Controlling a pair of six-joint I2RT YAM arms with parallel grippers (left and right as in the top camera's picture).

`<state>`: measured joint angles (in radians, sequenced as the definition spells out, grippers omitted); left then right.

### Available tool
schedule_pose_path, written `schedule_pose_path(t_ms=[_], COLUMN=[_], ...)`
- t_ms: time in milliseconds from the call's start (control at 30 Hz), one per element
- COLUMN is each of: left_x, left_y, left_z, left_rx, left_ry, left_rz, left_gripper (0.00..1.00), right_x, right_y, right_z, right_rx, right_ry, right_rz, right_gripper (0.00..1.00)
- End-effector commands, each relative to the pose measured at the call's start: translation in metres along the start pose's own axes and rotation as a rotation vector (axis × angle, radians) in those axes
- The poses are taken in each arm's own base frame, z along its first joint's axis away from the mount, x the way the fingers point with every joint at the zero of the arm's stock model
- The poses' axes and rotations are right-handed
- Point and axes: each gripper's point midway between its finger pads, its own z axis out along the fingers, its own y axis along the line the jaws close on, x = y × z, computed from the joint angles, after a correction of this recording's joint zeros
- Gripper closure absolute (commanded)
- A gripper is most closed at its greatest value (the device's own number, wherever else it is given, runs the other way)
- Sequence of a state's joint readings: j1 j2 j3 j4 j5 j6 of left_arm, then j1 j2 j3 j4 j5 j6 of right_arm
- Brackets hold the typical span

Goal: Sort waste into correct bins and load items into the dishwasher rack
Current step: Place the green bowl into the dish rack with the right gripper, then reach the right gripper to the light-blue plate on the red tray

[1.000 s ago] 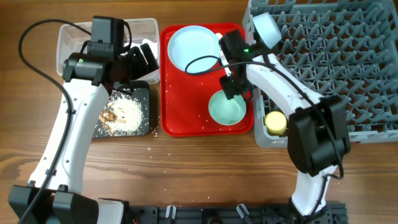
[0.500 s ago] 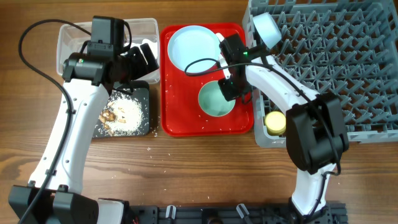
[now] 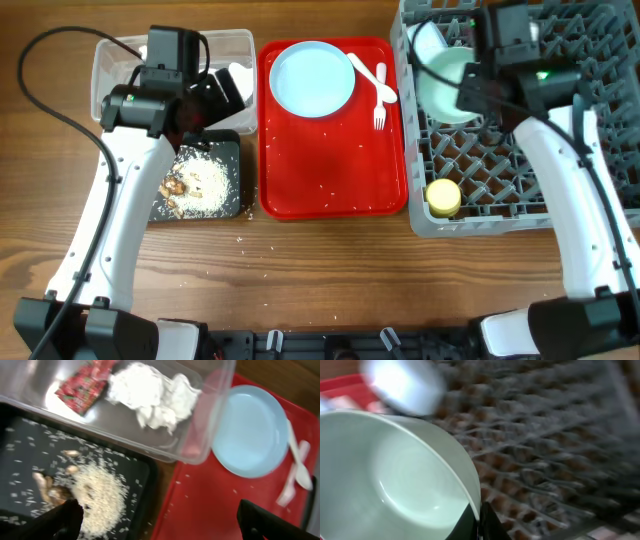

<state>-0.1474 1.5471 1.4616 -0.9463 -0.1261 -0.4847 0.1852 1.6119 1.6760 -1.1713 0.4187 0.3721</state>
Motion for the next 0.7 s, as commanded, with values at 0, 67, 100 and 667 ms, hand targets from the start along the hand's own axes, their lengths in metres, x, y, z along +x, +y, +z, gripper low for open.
schedule_pose_path(t_ms=[0, 67, 100, 667], left_x=[-0.025, -0.031, -0.033, -0.019], left_y=[0.043, 0.058, 0.064, 0.098], left_z=[-0.006, -0.008, -0.008, -0.002], left_rx=[-0.219, -0.277, -0.289, -0.253], left_ry=[-0.134, -0.166, -0.168, -0.043], left_rz=[-0.071, -0.112, -0.144, -0.436], left_gripper=[0.00, 0.00, 0.00, 0.00], right_x=[-0.008, -0.010, -0.012, -0.041], right_y=[-0.033, -0.041, -0.045, -0.028], right_z=[0.012, 0.015, 0.014, 0.034], right_rx=[0.181, 0.224, 0.255, 0.675], right_ry=[-0.033, -0.040, -0.052, -0.152], right_rz=[0.075, 0.093, 0.105, -0.355], right_gripper=[0.96, 0.96, 0.96, 0.96])
